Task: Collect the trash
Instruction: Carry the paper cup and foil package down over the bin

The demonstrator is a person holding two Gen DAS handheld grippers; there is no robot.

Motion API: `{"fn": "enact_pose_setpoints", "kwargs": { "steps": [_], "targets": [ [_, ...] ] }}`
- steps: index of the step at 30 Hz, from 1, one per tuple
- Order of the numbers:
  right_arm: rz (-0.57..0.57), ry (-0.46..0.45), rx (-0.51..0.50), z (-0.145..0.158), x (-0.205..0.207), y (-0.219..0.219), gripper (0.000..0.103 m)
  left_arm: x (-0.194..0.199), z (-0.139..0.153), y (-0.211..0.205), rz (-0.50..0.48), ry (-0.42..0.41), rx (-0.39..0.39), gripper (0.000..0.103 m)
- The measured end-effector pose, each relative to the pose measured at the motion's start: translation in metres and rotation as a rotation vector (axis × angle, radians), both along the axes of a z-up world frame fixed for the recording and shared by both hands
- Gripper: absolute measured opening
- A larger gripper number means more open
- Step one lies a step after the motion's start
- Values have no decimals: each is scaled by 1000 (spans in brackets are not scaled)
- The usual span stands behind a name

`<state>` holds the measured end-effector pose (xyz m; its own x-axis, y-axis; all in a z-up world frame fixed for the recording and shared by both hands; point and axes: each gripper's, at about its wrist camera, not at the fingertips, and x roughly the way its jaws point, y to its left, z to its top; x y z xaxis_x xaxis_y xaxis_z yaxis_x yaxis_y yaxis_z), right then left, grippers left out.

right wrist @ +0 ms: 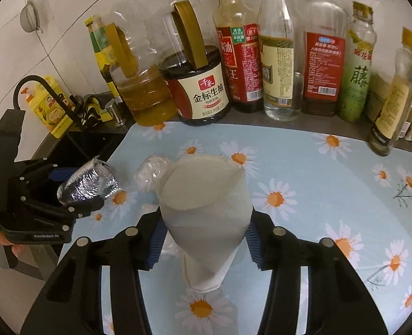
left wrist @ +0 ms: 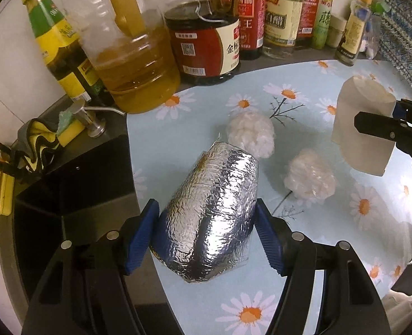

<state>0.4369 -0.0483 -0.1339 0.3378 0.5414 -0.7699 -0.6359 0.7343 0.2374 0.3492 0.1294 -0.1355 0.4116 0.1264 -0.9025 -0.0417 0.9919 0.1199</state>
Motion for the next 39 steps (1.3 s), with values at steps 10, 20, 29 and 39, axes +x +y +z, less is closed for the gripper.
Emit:
{"fn": "enact_pose_setpoints", "kwargs": {
  "steps": [10, 20, 29, 39],
  "targets": [
    [-17, -45, 0, 24, -40, -18, 50, -42, 23, -8, -8, -59, -22, 66],
    [-21, -63, -1, 35, -102, -26, 50, -107, 33, -21, -27, -94, -45, 66],
    [-23, -70, 0, 38, -171, -31, 50, -170, 31, -35, -44, -107, -72, 66],
    [-27, -32, -7, 20, -249, -38, 50, -239, 18, -55, -59, -102, -114, 66]
  ]
}}
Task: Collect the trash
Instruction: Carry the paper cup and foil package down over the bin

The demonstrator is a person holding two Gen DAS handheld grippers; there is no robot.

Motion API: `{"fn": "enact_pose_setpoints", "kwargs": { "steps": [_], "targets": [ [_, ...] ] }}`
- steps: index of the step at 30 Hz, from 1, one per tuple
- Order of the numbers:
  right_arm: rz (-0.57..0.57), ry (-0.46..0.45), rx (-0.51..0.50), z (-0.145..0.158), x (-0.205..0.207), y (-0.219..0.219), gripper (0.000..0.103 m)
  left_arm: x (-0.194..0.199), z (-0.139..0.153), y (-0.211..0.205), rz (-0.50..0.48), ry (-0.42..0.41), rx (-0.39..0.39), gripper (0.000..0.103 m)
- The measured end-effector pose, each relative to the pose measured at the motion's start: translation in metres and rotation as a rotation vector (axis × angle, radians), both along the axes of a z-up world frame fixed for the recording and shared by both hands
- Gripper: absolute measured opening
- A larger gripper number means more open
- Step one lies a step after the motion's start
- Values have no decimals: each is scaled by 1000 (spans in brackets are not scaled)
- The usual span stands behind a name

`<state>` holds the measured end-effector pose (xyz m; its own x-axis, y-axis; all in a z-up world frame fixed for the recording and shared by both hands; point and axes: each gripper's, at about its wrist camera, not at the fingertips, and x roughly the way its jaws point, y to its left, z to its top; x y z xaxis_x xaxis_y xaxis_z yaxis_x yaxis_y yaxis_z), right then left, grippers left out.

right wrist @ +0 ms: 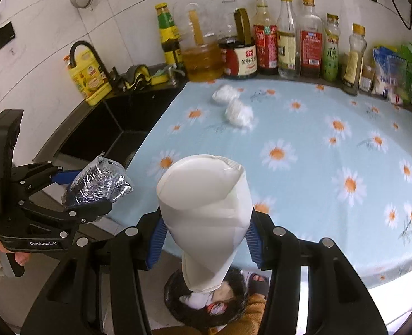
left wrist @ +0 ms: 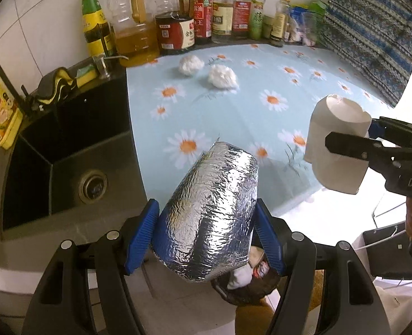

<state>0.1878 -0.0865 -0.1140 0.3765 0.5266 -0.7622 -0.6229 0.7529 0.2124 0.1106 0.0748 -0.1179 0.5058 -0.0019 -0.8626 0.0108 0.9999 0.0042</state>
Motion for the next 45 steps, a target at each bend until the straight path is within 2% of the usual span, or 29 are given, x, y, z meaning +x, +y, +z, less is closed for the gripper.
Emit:
{"fn": "enact_pose_setpoints", "kwargs": {
  "steps": [7, 16, 32, 45],
  "targets": [
    [14, 44, 0, -18, -35, -5, 50, -33, -12, -15, 7, 9, -36, 66],
    [39, 111, -16, -50, -53, -7, 50, -55, -39, -29, 32, 50, -75, 66],
    [90, 274, -90, -120, -68, -17, 50, -73, -102, -39, 103, 206, -142, 66],
    [64, 404, -135, -183, -65, -26, 50, -72, -171, -37, 151, 339, -213, 66]
  ]
}}
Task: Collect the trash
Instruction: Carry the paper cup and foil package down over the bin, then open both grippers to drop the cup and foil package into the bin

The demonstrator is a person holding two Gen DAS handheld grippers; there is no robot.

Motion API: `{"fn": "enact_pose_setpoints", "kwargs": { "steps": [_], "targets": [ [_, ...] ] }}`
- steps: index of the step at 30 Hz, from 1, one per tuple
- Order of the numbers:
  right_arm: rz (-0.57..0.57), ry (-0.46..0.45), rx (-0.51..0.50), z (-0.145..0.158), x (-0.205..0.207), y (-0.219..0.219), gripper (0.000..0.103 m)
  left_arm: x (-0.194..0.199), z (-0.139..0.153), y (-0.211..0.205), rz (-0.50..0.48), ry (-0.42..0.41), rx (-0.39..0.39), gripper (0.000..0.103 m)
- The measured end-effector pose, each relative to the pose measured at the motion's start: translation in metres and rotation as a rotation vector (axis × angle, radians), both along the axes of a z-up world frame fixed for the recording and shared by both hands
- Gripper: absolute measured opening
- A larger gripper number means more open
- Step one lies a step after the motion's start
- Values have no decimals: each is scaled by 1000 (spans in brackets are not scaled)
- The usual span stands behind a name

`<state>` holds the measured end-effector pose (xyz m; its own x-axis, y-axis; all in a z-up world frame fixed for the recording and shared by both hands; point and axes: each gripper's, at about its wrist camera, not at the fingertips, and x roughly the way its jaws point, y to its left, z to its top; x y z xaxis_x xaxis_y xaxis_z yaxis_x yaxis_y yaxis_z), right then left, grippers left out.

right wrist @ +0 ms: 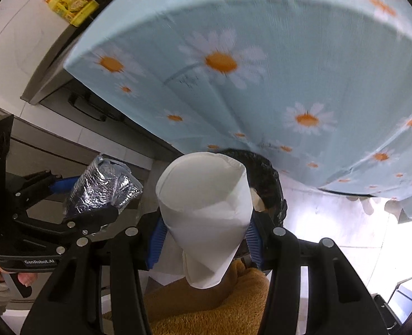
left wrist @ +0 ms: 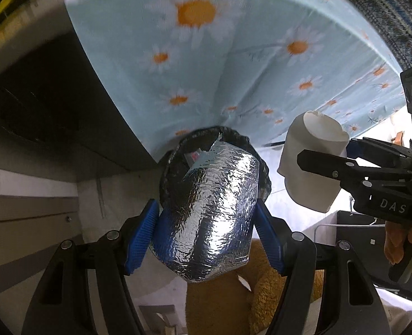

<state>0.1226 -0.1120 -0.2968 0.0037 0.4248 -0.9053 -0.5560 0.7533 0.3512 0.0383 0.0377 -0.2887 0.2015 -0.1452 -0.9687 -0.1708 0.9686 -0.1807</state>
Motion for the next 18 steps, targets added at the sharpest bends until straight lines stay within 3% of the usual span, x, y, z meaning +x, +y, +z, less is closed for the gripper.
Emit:
{"fn": "enact_pose_setpoints", "kwargs": {
  "steps": [9, 18],
  "targets": [
    [-40, 70, -37, -38, 0, -1, 50, 7, -33, -2, 15, 55, -47, 66],
    [-92, 109, -30, -50, 7, -5, 50, 11, -48, -1, 5, 87, -72, 67]
  ]
}}
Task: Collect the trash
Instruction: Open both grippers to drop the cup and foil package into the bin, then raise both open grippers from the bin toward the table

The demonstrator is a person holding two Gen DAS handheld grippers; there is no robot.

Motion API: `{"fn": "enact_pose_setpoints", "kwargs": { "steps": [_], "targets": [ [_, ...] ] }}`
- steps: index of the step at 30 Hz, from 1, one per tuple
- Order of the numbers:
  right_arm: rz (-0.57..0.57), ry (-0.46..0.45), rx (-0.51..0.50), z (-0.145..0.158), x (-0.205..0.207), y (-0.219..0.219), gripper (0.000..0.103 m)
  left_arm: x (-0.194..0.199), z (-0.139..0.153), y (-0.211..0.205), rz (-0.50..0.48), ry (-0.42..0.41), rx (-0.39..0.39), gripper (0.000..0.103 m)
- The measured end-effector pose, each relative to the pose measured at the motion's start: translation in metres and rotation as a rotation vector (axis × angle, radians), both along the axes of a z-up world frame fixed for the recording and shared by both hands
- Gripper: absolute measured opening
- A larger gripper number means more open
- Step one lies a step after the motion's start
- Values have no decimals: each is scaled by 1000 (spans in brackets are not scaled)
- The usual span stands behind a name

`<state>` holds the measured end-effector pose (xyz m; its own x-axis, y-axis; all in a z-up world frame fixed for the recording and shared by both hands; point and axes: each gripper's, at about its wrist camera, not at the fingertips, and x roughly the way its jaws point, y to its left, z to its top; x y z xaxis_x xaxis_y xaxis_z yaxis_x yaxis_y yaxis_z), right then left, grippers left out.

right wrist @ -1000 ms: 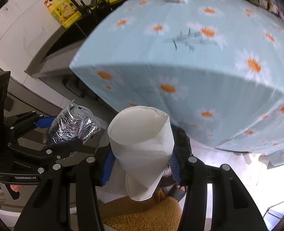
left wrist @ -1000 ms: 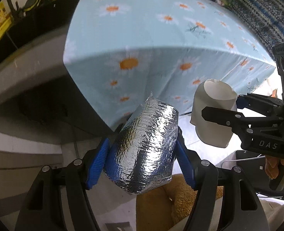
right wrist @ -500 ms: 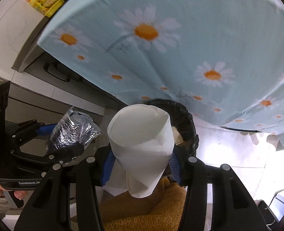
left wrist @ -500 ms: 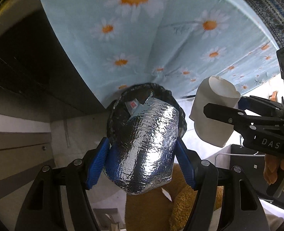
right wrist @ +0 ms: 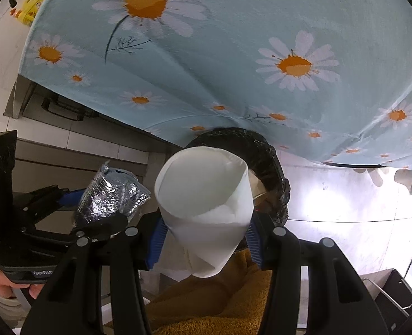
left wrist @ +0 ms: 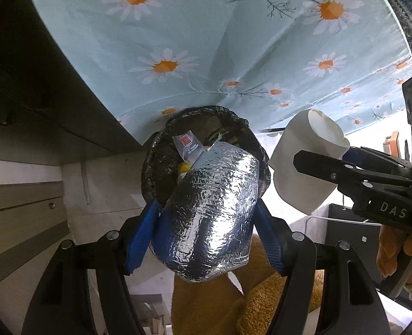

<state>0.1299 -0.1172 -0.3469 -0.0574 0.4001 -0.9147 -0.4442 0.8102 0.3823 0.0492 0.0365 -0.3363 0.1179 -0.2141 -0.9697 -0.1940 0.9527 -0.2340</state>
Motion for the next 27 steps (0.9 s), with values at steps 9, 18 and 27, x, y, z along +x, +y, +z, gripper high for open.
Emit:
{"fn": "enact_pose_setpoints", "kwargs": {
  "steps": [9, 18, 27],
  "targets": [
    [-41, 12, 9, 4, 9, -5, 61, 9, -5, 5, -4, 41, 12, 73],
    [-51, 7, 9, 10, 12, -5, 61, 12, -2, 8, -9, 46, 29, 74],
    [-52, -7, 22, 23, 10, -9, 61, 13, 10, 14, -19, 28, 42, 74]
  ]
}}
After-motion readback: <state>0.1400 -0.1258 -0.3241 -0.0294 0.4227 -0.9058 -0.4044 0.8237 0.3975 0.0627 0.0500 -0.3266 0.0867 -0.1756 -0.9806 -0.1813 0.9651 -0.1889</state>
